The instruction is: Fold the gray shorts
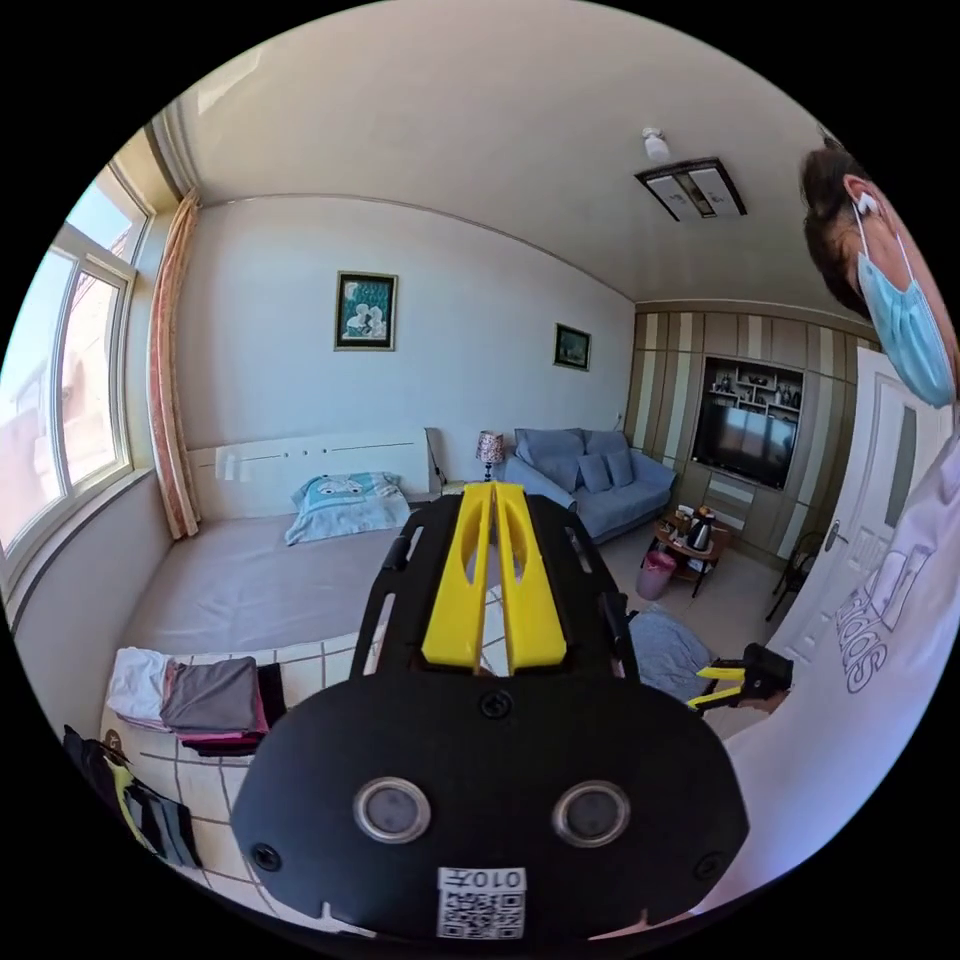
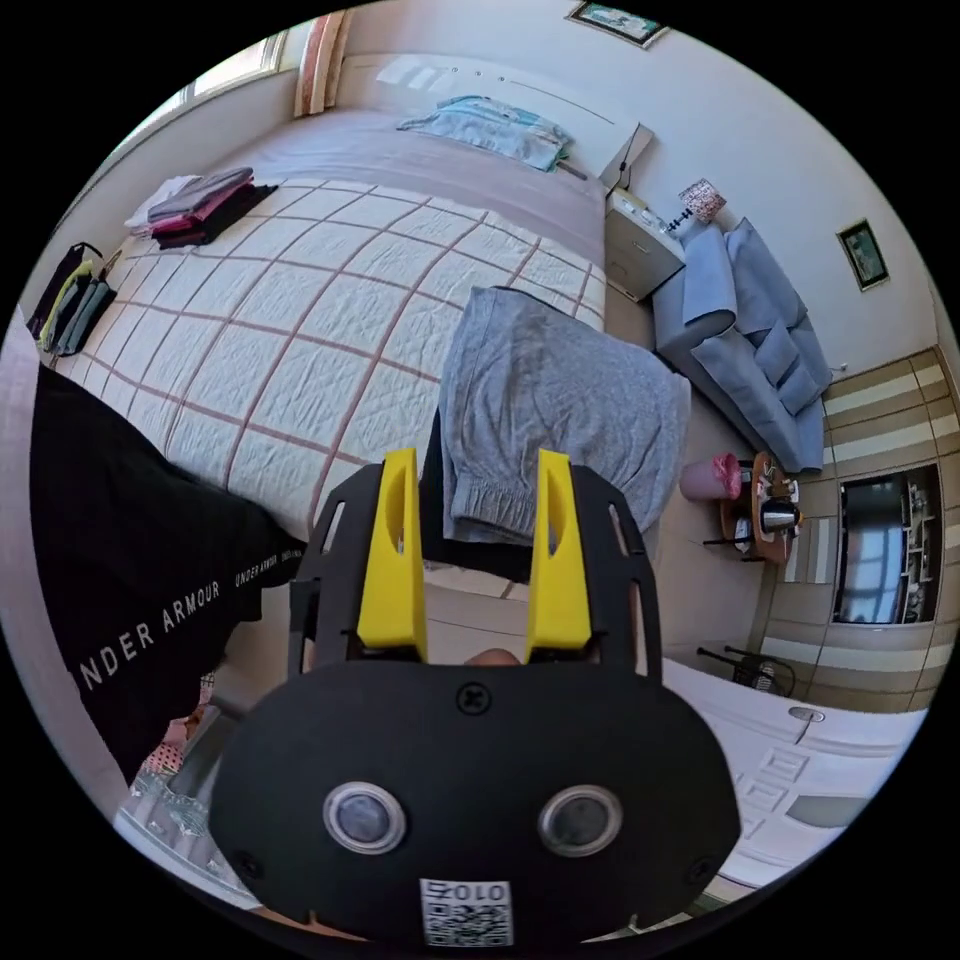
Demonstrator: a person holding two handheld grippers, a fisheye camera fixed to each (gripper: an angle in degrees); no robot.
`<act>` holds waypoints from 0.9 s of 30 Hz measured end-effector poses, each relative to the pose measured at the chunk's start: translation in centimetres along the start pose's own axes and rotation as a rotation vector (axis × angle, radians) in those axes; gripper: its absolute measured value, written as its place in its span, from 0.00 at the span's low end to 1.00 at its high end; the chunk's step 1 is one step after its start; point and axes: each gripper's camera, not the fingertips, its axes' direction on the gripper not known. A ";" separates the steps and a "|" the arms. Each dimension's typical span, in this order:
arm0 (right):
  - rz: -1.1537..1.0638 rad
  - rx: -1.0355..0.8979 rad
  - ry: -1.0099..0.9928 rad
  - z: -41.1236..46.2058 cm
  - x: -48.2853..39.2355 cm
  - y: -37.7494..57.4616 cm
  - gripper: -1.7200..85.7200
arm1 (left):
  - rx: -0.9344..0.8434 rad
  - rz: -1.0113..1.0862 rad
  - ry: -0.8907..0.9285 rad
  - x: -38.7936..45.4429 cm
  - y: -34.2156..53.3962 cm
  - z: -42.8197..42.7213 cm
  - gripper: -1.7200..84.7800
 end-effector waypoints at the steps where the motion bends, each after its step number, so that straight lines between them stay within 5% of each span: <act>1: -0.005 -0.030 0.001 1.4 0.1 -0.4 0.20 | 0.018 -0.017 0.023 -0.2 -0.4 -0.3 0.05; 9: -0.105 -0.153 0.027 9.8 1.2 -2.4 0.20 | -0.043 0.019 0.121 0.4 -3.3 -2.0 0.10; 18: -0.079 -0.164 -0.148 13.3 7.5 -2.8 0.10 | -0.082 0.257 -0.114 3.5 -6.3 -4.9 0.03; 27: 0.156 0.158 -0.203 6.3 17.9 -3.0 0.08 | -0.236 0.239 -0.016 4.9 -6.7 -0.7 0.11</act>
